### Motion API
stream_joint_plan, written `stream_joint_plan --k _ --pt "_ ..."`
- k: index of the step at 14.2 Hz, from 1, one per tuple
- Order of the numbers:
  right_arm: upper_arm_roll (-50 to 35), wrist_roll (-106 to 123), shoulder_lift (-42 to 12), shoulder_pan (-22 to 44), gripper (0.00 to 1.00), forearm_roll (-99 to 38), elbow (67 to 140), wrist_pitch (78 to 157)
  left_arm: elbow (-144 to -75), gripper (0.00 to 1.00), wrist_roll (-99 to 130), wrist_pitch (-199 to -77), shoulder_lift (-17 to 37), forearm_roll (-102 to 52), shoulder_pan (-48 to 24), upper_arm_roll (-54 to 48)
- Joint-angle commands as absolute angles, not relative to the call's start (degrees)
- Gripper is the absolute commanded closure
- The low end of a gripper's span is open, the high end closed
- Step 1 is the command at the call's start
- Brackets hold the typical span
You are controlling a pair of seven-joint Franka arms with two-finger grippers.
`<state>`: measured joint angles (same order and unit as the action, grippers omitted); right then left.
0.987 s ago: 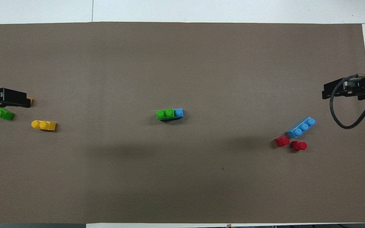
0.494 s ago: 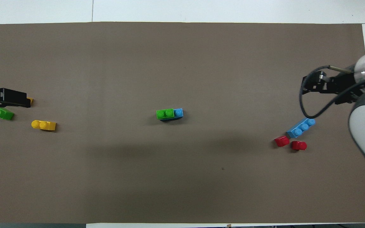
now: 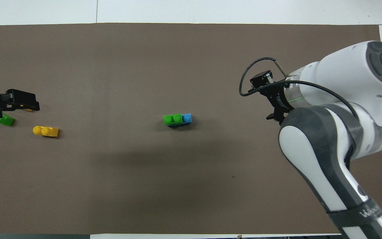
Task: Remove green block with left arm and hold with right
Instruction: 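Move the left gripper and the right gripper toward the joined green-blue bricks, then grasp the green brick with the left gripper while the right gripper grasps blue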
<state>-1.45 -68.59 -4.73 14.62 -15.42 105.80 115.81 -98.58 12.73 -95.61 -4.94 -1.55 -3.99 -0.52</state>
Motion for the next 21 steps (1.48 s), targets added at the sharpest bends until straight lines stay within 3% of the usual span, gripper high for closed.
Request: stream_joint_plan --k 1,6,11,17,21 --pt "-1.2 -77.7 -7.5 16.7 0.04 -22.6 107.8 120.9 -106.1 0.00 26.8 -102.3 -8.9 -1.2 -9.0 -0.5" --pt "-1.2 -84.5 -13.2 20.0 0.06 -31.7 107.8 125.6 -114.9 0.00 46.0 -104.6 -12.5 -1.3 -17.7 -0.6" --pt "-1.2 -84.9 -20.0 24.4 0.06 -35.3 107.6 134.1 -120.6 0.00 79.8 -113.6 -12.0 -1.5 -27.0 -0.6" --pt "-1.3 -84.9 -25.1 28.0 0.06 -38.9 106.4 142.4 -119.7 0.00 108.0 -122.4 -2.7 -1.1 -33.0 -0.5" --pt "-1.3 -84.9 -26.5 30.1 0.07 -39.1 107.0 144.9 -114.6 0.00 122.0 -125.6 4.9 0.6 -33.3 -0.5"
